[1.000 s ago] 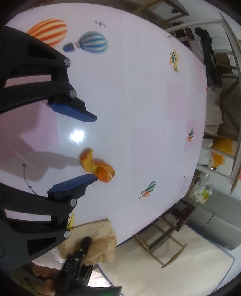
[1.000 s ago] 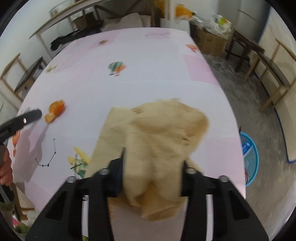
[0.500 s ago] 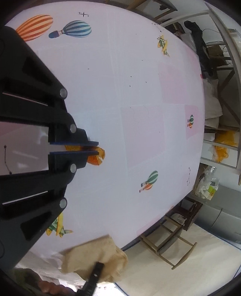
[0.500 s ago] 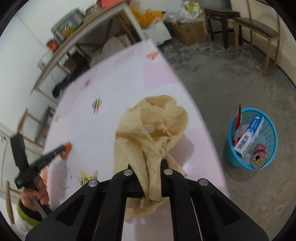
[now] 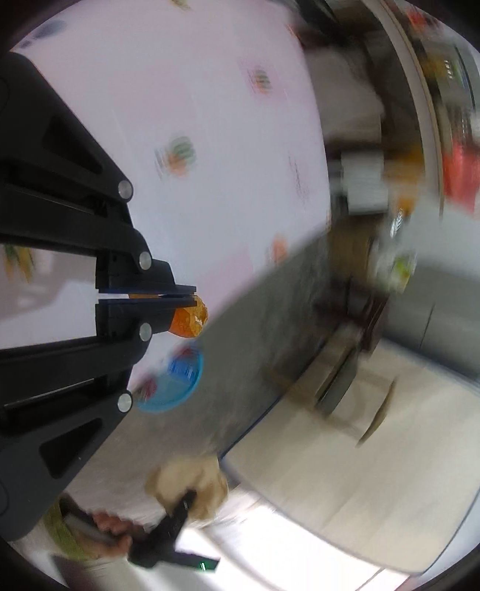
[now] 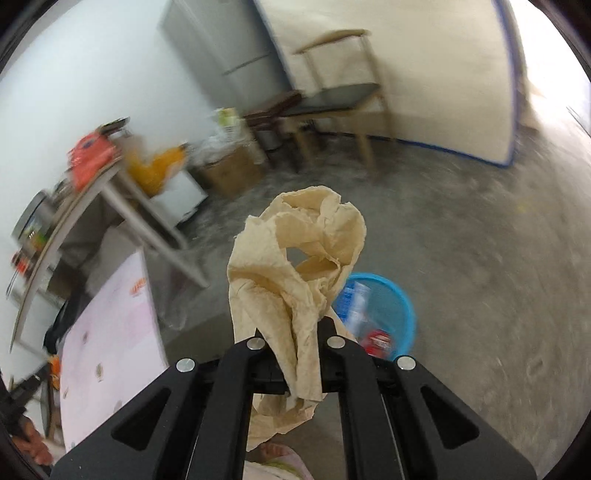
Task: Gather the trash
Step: 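Carry the cloth and peel over the wastebasket and open both tools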
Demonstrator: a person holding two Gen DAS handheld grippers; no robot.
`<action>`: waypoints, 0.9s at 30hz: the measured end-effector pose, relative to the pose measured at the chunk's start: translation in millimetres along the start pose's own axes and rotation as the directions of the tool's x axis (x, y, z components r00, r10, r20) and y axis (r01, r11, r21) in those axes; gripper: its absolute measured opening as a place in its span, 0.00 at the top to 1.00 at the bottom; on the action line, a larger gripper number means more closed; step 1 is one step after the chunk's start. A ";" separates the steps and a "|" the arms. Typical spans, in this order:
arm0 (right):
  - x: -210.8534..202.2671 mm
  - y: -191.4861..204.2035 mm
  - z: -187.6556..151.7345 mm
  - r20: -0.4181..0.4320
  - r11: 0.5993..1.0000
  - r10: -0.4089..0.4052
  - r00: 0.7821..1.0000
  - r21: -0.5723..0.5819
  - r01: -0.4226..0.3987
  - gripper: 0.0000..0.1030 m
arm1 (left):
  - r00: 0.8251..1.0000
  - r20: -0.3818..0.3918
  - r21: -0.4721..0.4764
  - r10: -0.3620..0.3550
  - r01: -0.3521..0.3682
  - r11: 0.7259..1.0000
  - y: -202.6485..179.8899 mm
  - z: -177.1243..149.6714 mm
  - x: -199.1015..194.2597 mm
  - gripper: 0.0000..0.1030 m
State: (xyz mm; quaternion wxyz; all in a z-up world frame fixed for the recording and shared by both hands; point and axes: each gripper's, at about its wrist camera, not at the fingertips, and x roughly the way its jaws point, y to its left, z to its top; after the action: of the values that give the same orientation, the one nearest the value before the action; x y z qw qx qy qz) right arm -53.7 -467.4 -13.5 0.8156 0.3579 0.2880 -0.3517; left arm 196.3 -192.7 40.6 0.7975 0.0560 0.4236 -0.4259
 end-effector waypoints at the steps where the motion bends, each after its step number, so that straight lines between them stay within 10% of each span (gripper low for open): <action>1: 6.0 -15.1 -4.1 -0.023 0.999 -0.017 1.000 0.028 0.018 0.96 | 0.999 -0.026 0.023 -0.020 0.020 1.000 -15.3 5.2 11.7 1.00; 12: 40.9 -90.6 -38.3 -0.149 0.983 -0.062 0.987 0.162 0.087 0.96 | 0.902 -0.423 0.188 -0.088 0.183 0.965 -190.3 19.7 222.4 1.00; 15: 46.6 -101.8 -40.5 -0.165 0.982 -0.073 0.984 0.163 0.100 0.96 | 0.883 -0.457 0.143 -0.107 0.192 0.971 -207.6 13.3 271.7 0.80; 21: 63.2 -122.4 -42.0 -0.198 0.977 -0.081 0.977 0.179 0.117 0.96 | 0.886 -0.448 0.059 -0.122 0.166 0.984 -201.5 8.4 289.2 0.62; 27: 95.4 -119.6 -35.9 -0.230 0.983 -0.111 0.967 0.117 0.140 0.96 | 0.928 -0.358 0.116 -0.103 0.154 0.981 -176.2 27.3 232.5 0.56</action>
State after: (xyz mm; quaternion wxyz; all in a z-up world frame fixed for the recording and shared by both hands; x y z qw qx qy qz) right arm -98.9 -533.6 -148.6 0.7288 0.4292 0.3758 -0.3788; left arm 150.1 -463.0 -62.4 0.6737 0.1596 0.5300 -0.4897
